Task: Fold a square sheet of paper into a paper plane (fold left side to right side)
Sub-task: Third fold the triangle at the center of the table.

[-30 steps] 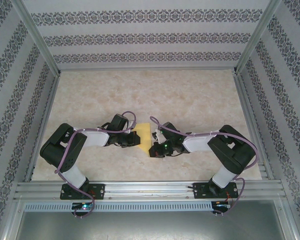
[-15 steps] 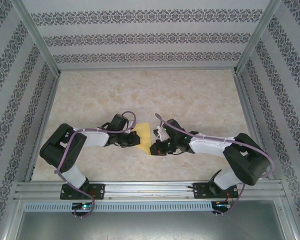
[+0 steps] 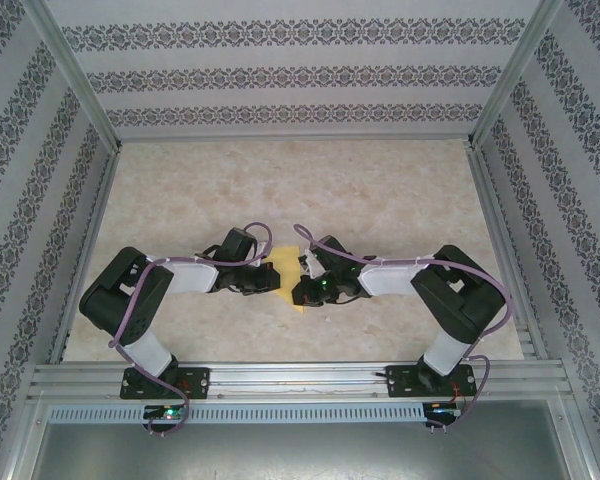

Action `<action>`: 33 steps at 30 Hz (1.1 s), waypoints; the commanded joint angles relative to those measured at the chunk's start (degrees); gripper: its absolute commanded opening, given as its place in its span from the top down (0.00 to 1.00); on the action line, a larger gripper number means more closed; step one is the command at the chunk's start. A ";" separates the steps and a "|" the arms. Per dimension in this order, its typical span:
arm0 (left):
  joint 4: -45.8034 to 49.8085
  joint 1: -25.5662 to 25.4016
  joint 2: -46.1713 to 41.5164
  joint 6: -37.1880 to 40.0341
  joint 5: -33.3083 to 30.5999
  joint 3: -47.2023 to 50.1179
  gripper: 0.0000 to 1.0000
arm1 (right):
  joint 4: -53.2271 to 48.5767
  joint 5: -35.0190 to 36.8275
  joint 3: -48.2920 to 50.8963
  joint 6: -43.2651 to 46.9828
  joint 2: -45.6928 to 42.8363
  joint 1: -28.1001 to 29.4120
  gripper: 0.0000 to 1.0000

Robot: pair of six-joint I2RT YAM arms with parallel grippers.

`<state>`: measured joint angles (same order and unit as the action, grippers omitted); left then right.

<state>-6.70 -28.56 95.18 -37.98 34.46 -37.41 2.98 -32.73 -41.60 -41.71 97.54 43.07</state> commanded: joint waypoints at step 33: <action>-9.58 -6.11 -7.79 -7.58 -2.40 6.14 0.95 | -10.88 9.69 0.74 1.90 5.69 0.79 1.00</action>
<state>-12.47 -33.63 85.91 -44.03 32.32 -30.50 0.82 -31.77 -42.87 -41.21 99.26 43.40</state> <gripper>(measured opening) 0.056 0.050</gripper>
